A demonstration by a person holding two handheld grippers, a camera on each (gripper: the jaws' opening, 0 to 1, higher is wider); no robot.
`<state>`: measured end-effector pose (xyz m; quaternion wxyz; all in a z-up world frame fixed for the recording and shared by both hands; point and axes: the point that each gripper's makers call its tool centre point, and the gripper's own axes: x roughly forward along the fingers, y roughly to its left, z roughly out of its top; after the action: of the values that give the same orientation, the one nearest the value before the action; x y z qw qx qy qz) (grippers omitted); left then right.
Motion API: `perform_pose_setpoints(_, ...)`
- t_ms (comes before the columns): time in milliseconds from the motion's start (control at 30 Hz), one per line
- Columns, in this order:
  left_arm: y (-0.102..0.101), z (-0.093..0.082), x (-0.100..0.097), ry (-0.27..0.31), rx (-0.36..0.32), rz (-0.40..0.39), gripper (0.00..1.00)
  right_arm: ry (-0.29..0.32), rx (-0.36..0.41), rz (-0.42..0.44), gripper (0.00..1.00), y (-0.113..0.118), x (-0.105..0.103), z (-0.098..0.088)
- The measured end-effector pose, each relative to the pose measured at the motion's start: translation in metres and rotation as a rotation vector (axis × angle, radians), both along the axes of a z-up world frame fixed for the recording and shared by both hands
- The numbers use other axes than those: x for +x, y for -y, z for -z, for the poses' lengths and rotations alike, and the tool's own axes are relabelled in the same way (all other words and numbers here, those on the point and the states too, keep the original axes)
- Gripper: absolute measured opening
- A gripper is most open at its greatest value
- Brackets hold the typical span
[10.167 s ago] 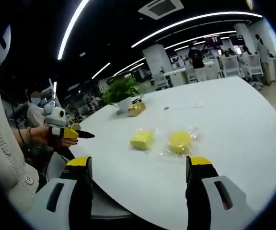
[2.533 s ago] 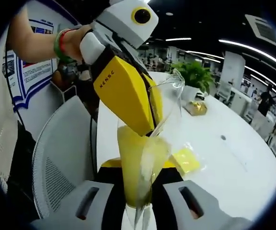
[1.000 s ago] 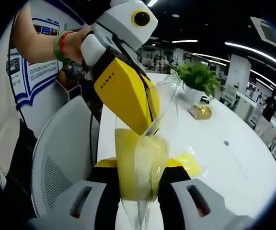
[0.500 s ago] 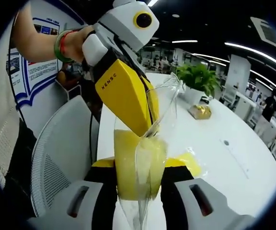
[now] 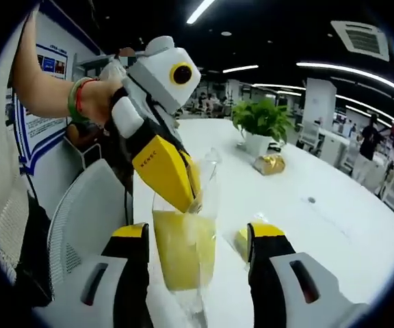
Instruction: Compare the silicone blocks by pressing each to a similar depth, holding the contact briefly, and releasing to observe deformation and rebound differences across the visible hardness samples.
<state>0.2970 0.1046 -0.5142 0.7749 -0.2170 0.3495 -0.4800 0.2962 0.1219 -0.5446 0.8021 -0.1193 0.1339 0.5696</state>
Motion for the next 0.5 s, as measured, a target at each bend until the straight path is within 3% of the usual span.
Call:
perform_pose_setpoints(133,0.002,0.003,0.005,-0.034,-0.044,-0.035,0.00,-0.005,0.045,0.110,0.62,0.028,0.001,-0.007)
perform_pose_setpoints(267,0.006,0.010,0.011,-0.054,-0.067,-0.060,0.00,-0.006,0.121,0.256,0.76,0.065,0.003,-0.016)
perform_pose_setpoints(400,0.016,0.019,0.023,-0.070,-0.070,-0.070,0.00,-0.044,0.168,0.401,0.84,0.102,0.002,-0.014)
perform_pose_setpoints(500,0.028,0.024,0.034,-0.067,-0.066,-0.069,0.00,-0.075,0.195,0.529,0.84,0.141,-0.002,-0.003)
